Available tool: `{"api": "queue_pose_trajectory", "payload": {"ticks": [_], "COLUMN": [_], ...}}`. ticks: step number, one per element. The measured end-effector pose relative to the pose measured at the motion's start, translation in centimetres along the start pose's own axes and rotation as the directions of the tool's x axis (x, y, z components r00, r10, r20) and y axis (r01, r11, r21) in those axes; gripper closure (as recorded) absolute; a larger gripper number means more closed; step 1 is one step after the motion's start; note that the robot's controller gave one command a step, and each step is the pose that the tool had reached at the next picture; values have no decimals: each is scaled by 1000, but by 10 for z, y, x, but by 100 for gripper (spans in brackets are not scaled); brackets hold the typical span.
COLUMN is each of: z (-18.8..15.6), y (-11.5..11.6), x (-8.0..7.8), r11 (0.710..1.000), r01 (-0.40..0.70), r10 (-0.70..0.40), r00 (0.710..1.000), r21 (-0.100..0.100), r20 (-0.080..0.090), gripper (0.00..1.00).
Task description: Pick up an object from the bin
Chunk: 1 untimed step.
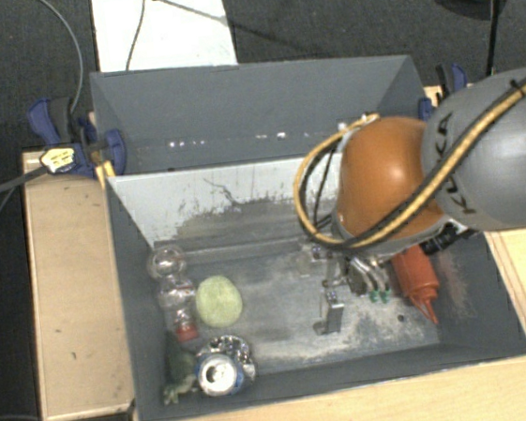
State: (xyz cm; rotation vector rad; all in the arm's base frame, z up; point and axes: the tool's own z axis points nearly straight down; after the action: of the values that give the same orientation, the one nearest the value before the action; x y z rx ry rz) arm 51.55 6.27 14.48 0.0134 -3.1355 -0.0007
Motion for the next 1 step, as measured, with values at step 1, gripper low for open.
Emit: {"api": "queue_pose_trajectory", "payload": {"ticks": [1], "z": [-4], "y": [0], "x": [-2], "r11": [1000], "r01": [-2], "r10": [2], "r00": [1000], "r21": [-1], "r20": [8], "gripper": [0]}}
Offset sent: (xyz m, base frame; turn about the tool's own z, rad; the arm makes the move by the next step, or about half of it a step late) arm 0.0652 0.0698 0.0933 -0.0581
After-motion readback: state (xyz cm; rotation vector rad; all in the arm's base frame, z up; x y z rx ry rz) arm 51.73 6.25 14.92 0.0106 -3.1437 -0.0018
